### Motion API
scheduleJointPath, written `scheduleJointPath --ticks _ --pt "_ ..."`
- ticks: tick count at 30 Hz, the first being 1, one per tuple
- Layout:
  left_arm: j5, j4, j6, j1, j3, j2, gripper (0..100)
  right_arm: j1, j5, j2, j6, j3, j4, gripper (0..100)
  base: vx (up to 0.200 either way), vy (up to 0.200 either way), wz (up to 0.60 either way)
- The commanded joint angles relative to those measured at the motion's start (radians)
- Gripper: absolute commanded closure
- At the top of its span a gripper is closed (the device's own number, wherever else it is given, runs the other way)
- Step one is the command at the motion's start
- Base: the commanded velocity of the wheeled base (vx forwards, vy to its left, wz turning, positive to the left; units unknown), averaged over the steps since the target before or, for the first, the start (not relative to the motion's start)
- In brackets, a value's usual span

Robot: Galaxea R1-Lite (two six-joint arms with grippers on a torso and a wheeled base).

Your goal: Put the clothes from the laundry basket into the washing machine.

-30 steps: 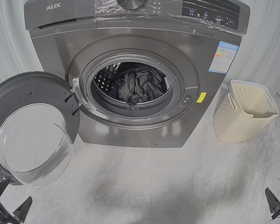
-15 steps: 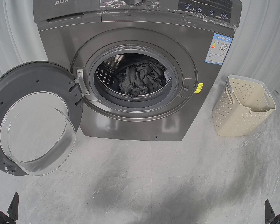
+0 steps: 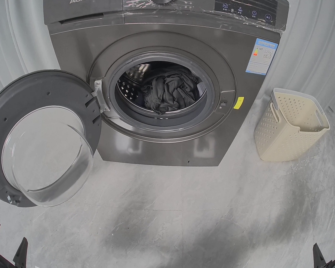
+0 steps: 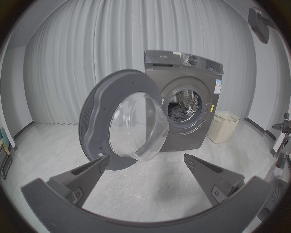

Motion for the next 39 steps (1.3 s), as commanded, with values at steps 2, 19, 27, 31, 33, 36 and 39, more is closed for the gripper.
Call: scheduleJointPath --ticks 2,19,27,31,33,36,39 --pt "-0.004 -0.012 -0.006 -0.002 0.016 -0.006 0 -0.002 -0.002 -0.012 0.008 0.016 0.001 0 -0.200 0.200 0.00" --pt "-0.002 -0.011 -0.002 -0.002 0.015 -0.006 0 0.000 -0.017 -0.012 0.005 0.016 -0.001 0 -0.047 0.094 0.21" --pt "0.001 -0.011 0.004 -0.002 0.016 -0.007 0 0.000 -0.017 -0.012 0.006 0.016 -0.001 0 0.000 0.000 0.00" --pt "0.001 -0.011 0.004 -0.002 0.016 -0.007 0 0.000 -0.017 -0.012 0.008 0.016 0.001 0 0.200 0.000 0.00" --pt "0.001 -0.011 0.003 -0.002 0.016 -0.007 0 0.000 -0.017 -0.013 0.008 0.016 0.001 0 0.200 0.000 0.00" --pt "0.002 -0.011 -0.003 -0.002 0.016 -0.007 0 0.000 -0.017 -0.013 0.008 0.016 0.001 0 0.200 0.000 0.00" --pt "0.002 -0.011 -0.003 -0.002 0.016 -0.007 0 0.000 -0.018 -0.012 0.009 0.016 0.001 0 0.000 0.000 0.00"
